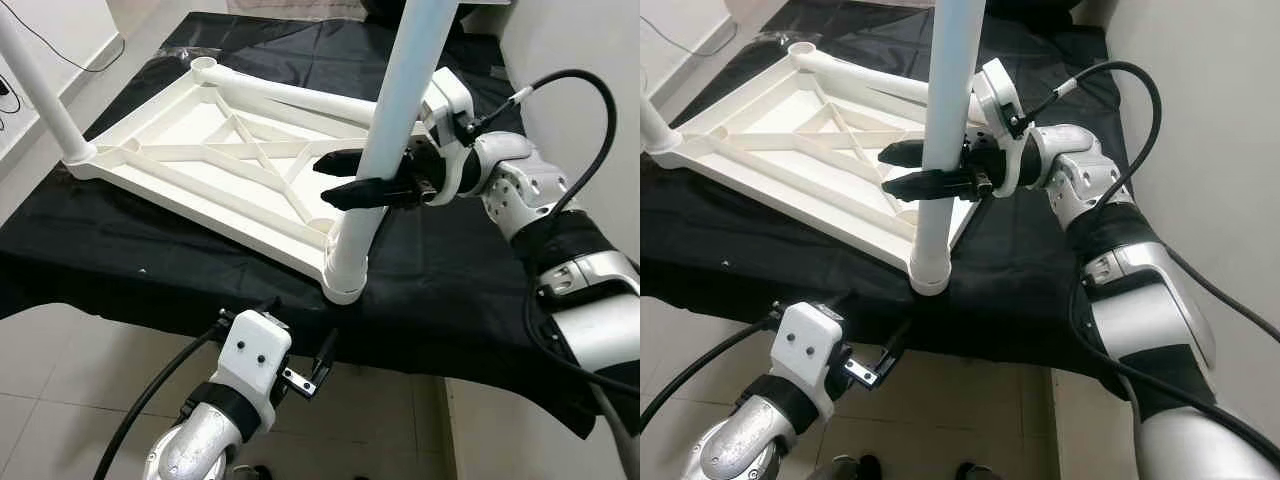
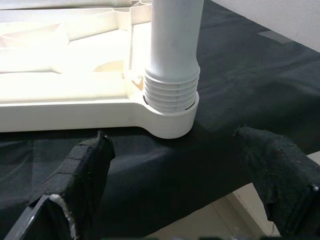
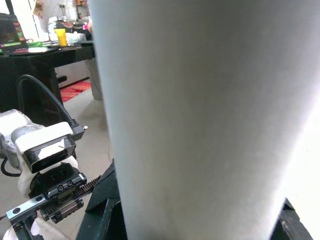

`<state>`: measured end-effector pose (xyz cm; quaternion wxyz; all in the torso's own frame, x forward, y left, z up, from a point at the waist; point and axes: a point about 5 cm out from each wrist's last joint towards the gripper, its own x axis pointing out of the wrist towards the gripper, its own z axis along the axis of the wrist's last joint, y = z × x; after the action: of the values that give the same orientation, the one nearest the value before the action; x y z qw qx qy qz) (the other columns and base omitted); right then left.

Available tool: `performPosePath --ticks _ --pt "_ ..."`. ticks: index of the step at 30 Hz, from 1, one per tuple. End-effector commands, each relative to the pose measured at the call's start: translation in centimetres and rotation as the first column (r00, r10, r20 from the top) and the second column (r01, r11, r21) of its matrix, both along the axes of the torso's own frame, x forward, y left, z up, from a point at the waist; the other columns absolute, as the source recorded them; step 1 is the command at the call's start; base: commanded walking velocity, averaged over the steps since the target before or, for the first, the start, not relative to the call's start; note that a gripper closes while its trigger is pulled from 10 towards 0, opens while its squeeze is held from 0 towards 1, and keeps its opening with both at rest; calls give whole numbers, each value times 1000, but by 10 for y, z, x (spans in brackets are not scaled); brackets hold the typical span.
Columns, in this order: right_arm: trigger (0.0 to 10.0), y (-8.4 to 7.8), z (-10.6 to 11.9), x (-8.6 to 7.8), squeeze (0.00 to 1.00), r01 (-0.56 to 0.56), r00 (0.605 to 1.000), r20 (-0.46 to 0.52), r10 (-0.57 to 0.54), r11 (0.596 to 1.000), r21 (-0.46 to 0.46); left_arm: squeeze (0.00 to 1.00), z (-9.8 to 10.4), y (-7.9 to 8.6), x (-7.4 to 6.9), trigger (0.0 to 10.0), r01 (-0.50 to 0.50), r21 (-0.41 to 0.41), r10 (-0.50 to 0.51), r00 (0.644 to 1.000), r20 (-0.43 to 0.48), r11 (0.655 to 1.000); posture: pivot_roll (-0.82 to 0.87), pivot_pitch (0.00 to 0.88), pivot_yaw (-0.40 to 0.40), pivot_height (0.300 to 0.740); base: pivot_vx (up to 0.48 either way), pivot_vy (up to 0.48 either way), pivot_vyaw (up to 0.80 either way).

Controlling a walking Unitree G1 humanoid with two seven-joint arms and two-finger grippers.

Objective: Building children table

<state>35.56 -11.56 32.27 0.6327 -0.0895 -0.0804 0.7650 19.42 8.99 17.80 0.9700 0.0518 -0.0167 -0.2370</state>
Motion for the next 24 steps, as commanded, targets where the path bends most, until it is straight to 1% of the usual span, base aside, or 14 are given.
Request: performPosePath --ticks 1,4,6,8,9,10,11,13,16,21,22,24 --pt "10000 10 -39 1 0 -33 992 -122 18 992 -122 0 -1 0 -4 10000 4 10 -3 1000 -6 1000 166 269 -47 740 0 0 0" --pt "10000 22 -37 -1 0 -74 991 -116 61 991 -116 0 -1 1 -4 10000 0 9 0 1000 -6 1000 167 274 -47 740 0 0 0" --pt "10000 22 -37 -1 0 -74 991 -116 61 991 -116 0 -1 1 -4 10000 0 9 0 1000 -6 1000 167 274 -47 740 0 0 0" --pt "10000 29 -40 -4 0 -106 988 -121 91 987 -122 0 -1 2 -5 10000 -2 10 2 1000 -6 1000 170 277 -50 740 0 0 0" --pt "10000 29 -40 -4 0 -106 988 -121 91 987 -122 0 -1 2 -5 10000 -2 10 2 1000 -6 1000 170 277 -50 740 0 0 0" --pt "10000 34 -42 -6 0 -131 986 -123 115 983 -132 0 -1 2 -5 10000 -2 12 2 1000 -7 1000 169 278 -49 740 0 0 0" --pt "10000 34 -42 -6 0 -131 986 -123 115 983 -132 0 -1 2 -5 10000 -2 12 2 1000 -7 1000 169 278 -49 740 0 0 0" --pt "10000 44 -47 -8 0 -163 981 -132 145 977 -140 0 0 2 -5 10000 -4 12 4 1000 -7 1000 171 281 -50 740 0 0 0" --pt "10000 47 -48 -8 0 -167 979 -140 148 977 -134 0 0 1 -5 10000 -4 11 4 1000 -7 1000 171 281 -50 740 0 0 0" --pt "10000 48 -55 -2 0 -127 984 -139 107 982 -141 0 -1 0 -5 10000 -2 11 2 1000 -7 1000 166 278 -51 740 0 0 0" --pt "10000 47 -55 2 0 -96 986 -147 76 986 -133 0 -1 0 -4 10000 -5 9 5 1000 -6 1000 164 278 -52 740 0 0 0" --pt "10000 45 -55 9 0 -4 985 -172 -11 996 -88 0 -1 0 -3 10000 -6 11 6 1000 -3 1000 156 270 -54 740 0 0 0"
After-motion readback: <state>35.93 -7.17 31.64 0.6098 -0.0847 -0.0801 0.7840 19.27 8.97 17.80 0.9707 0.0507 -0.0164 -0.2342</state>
